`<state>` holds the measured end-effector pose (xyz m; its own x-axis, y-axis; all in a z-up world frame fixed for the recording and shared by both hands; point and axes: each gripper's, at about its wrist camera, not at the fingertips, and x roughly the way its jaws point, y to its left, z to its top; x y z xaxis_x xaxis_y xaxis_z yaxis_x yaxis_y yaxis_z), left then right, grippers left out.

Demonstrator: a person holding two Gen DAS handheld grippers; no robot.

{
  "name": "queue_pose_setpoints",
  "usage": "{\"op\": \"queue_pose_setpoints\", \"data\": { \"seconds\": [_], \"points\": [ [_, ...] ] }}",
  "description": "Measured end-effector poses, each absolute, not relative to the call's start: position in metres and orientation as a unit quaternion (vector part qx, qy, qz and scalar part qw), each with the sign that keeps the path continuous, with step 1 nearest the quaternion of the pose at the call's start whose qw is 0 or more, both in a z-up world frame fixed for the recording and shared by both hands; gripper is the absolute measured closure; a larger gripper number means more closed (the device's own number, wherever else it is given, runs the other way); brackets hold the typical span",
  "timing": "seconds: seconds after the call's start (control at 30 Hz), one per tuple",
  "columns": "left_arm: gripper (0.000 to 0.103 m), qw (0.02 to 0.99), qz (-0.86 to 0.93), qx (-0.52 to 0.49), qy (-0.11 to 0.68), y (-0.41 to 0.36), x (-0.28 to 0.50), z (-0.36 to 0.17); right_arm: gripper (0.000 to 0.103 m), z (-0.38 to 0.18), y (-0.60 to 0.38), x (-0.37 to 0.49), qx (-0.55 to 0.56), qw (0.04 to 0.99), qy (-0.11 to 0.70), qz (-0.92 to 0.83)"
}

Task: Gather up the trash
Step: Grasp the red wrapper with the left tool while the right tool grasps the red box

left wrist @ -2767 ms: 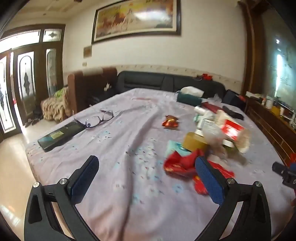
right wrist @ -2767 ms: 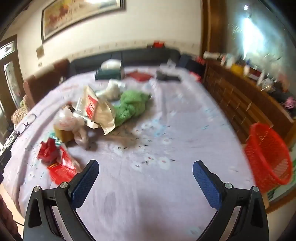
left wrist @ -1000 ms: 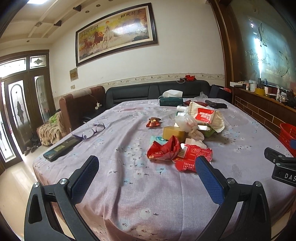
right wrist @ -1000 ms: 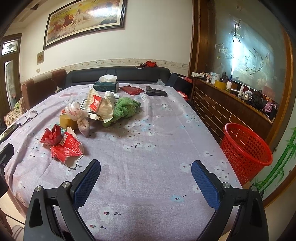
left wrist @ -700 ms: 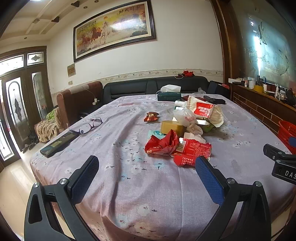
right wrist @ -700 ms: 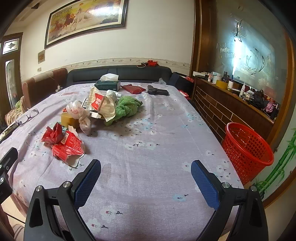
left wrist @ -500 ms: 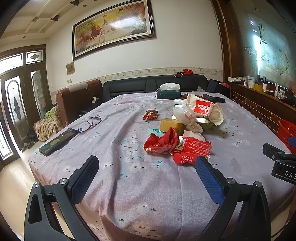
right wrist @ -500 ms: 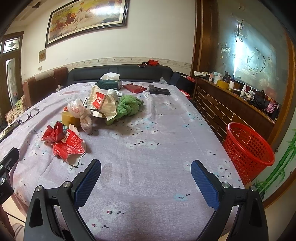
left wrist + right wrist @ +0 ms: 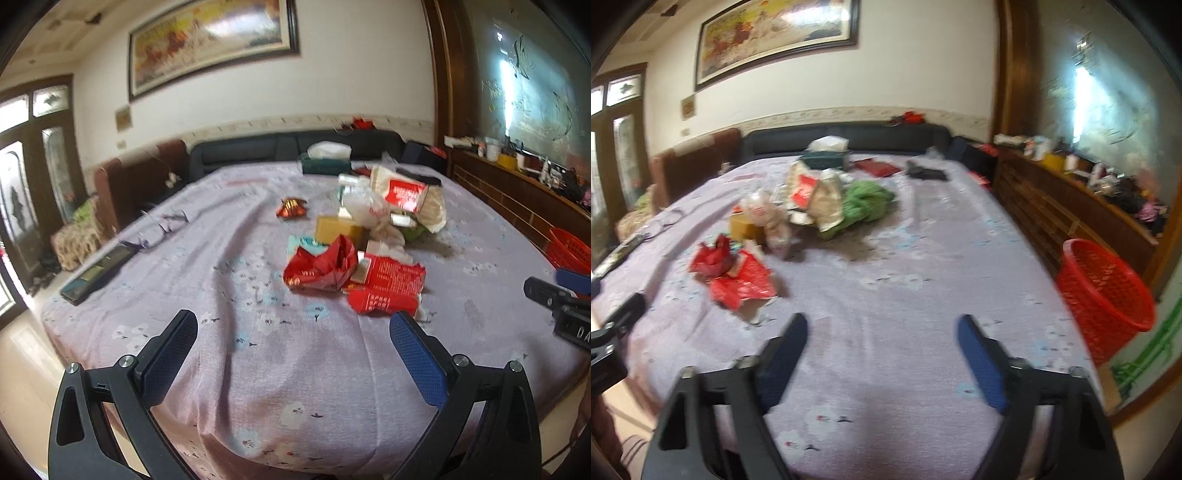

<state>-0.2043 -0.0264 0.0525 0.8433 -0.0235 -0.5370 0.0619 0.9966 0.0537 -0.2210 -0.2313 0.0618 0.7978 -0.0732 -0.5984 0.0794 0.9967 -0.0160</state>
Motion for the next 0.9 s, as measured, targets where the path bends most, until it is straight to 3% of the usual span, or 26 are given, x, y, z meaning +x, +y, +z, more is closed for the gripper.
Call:
{"op": "queue_pose_setpoints", "data": {
  "seconds": [0.1,0.23,0.4,0.7,0.77,0.8,0.83,0.9],
  "points": [
    [0.002,0.948,-0.055,0.014,0.312,-0.012,-0.185,0.052,0.046,0.065,-0.235,-0.212,0.023,0.944,0.328,0.0],
    [0.024,0.934,-0.088,0.001,0.346,0.0,-0.151,0.053,0.046,0.067,-0.235,-0.203,0.037,0.939,0.341,0.026],
    [0.024,0.903,-0.137,-0.028,0.407,-0.003,-0.104,0.04,0.046,0.069,-0.232,-0.202,0.033,0.942,0.335,0.018],
    [0.025,0.887,-0.135,-0.036,0.44,-0.025,-0.062,0.019,0.046,0.064,-0.235,-0.196,0.044,0.935,0.35,0.031],
    [0.04,0.885,-0.136,-0.04,0.443,-0.026,-0.057,0.016,0.046,0.062,-0.235,-0.194,0.05,0.933,0.355,0.042],
    [0.043,0.885,-0.135,-0.044,0.443,-0.026,-0.056,0.016,0.046,0.06,-0.235,-0.191,0.055,0.93,0.359,0.054],
    [0.054,0.886,-0.135,-0.048,0.44,-0.024,-0.055,0.016,0.046,0.059,-0.235,-0.19,0.059,0.928,0.362,0.062],
    [0.061,0.886,-0.141,-0.057,0.439,-0.019,-0.055,0.016,0.046,0.057,-0.232,-0.184,0.064,0.922,0.371,0.089]
  ]
}}
